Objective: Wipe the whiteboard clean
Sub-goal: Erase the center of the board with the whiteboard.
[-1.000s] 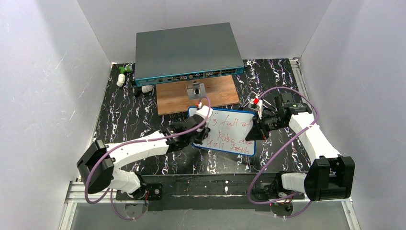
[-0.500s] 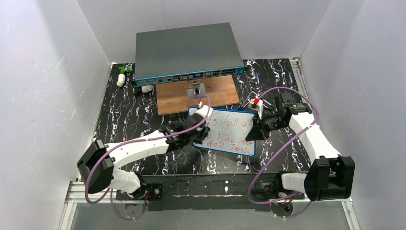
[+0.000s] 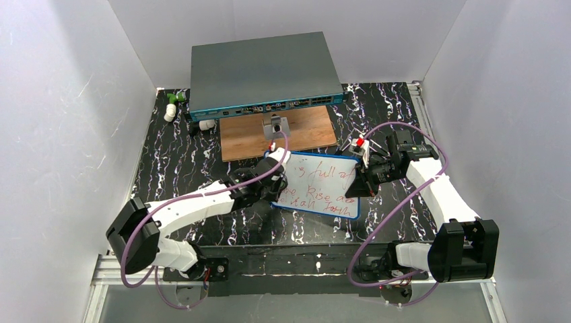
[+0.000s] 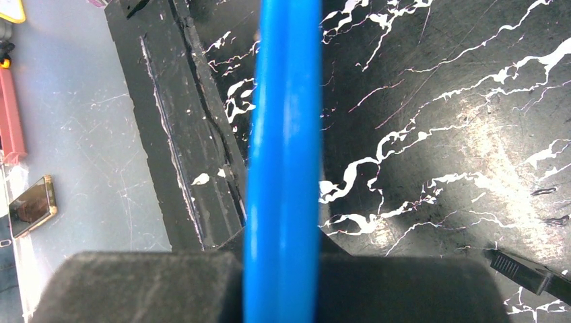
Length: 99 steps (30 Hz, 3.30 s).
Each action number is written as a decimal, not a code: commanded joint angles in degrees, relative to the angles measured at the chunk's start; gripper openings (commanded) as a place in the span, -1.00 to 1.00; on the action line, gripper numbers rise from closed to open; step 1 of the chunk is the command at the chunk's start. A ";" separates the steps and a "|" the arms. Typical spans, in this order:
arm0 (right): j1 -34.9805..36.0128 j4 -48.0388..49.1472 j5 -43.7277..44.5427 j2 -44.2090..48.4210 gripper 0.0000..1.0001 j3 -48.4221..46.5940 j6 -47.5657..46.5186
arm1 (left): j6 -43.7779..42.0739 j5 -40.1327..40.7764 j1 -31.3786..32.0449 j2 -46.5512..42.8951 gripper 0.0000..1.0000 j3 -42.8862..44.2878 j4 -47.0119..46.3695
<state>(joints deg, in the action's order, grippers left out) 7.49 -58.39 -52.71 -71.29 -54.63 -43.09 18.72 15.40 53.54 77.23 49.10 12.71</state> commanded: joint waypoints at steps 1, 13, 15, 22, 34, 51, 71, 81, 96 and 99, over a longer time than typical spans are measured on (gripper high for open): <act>1.40 -5.42 -3.81 0.97 -0.97 -1.14 -2.62 | -0.45 3.40 -3.66 -2.09 -1.00 0.23 1.36; 1.39 -5.42 -3.85 0.63 -0.97 -1.18 -2.61 | -5.01 -7.02 2.07 1.42 -1.00 7.42 -2.14; 1.39 -5.38 -3.73 0.62 -0.97 -1.19 -2.66 | -4.51 -5.78 2.10 2.56 -1.00 9.36 -3.02; 1.39 -5.43 -3.71 0.62 -0.97 -1.20 -2.64 | -4.79 0.01 1.72 6.21 -1.00 16.62 -0.38; 1.39 -5.55 -3.90 0.89 -0.97 -1.23 -2.63 | -4.20 0.93 -4.06 1.89 -1.00 13.56 1.26; 1.39 -5.50 -3.80 0.63 -0.97 -1.18 -2.62 | -6.29 9.63 5.11 6.46 -1.00 18.45 1.74; 1.39 -5.47 -3.72 0.80 -0.97 -1.18 -2.66 | -8.57 0.52 3.51 6.07 -1.00 10.76 1.36; 1.39 -5.41 -3.64 0.62 -0.97 -1.14 -2.62 | -10.43 -1.88 6.18 4.79 -1.00 6.12 -1.67; 1.39 -5.48 -3.68 0.80 -0.97 -1.11 -2.68 | -17.95 6.13 5.02 7.23 -1.00 18.10 -1.24; 1.39 -5.44 -3.63 0.80 -0.97 -1.10 -2.62 | -18.12 6.00 4.02 7.49 -1.00 19.79 -0.89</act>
<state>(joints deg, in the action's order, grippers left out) 7.14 -59.48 -52.84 -71.35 -54.63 -41.17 2.28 18.68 59.83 84.23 64.55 15.53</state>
